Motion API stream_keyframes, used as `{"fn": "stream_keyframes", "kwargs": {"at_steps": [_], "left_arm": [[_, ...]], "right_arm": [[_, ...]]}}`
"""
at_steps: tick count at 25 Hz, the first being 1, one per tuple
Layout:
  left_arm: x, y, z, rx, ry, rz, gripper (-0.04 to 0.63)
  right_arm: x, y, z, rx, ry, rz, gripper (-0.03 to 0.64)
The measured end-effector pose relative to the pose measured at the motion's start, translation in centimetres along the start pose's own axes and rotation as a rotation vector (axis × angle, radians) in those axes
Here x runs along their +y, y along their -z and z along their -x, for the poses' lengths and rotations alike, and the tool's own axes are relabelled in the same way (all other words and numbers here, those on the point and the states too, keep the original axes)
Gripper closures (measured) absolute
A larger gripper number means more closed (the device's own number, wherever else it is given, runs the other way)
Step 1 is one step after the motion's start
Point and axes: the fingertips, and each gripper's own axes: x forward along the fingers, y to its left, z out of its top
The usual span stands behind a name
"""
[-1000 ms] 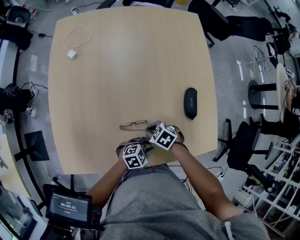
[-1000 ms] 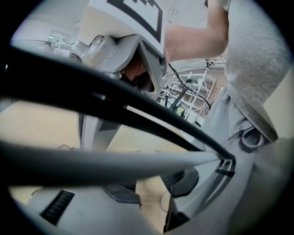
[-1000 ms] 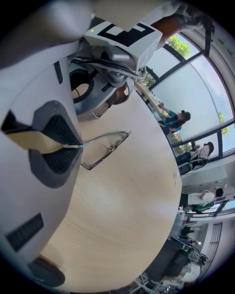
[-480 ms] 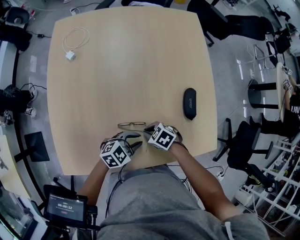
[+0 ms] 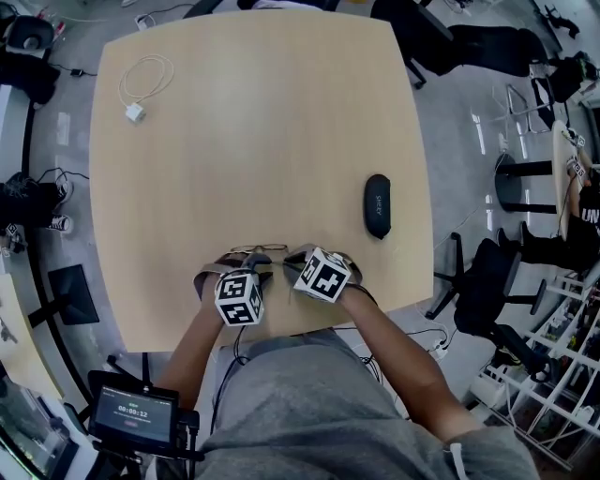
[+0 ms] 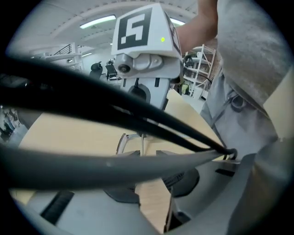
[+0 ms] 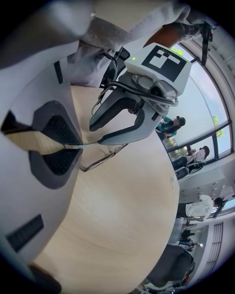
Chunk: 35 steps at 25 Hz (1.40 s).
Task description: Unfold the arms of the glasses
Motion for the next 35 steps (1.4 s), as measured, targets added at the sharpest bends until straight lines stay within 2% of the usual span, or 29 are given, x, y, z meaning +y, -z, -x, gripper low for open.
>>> {"fn": "stream_keyframes", "kwargs": {"at_steps": [3,8,12,23,26,31,35], "left_arm": [[0.3,0.5,-0.6,0.048,-0.014,-0.029,0.512],[0.6,0.1,-1.6,0.080,-0.002,-0.098,0.512],[1.1,-0.1,-1.4,0.109,-0.028,-0.148,0.512],[0.6,0.9,-1.7,0.089,-0.095,-0.151,0.514],[1.1,1.3,-1.4,0.101,-0.126,-0.175,0.514],[0.6,1.6,-1.4,0.080,-0.109,-0.145,0.512],[0.9,1.6,-1.3,0.061,-0.127,-0.130,0.514]], "right_arm": [[0.3,0.0,0.1,-0.008,-0.012,0.010,0.604],[0.3,0.1,0.0,-0.021,-0.018,0.004,0.604],[0.3,-0.2,-0.1,-0.026,-0.011,-0.001,0.604],[0.0,0.0,-0.4,-0.029,0.013,-0.054,0.604],[0.3,-0.3,-0.9,-0.046,-0.002,-0.052,0.604],[1.4,-2.1,-0.6,-0.118,-0.068,-0.128,0.604],[1.6,-3.0,-0.7,-0.138,-0.074,-0.122,0.604]]}}
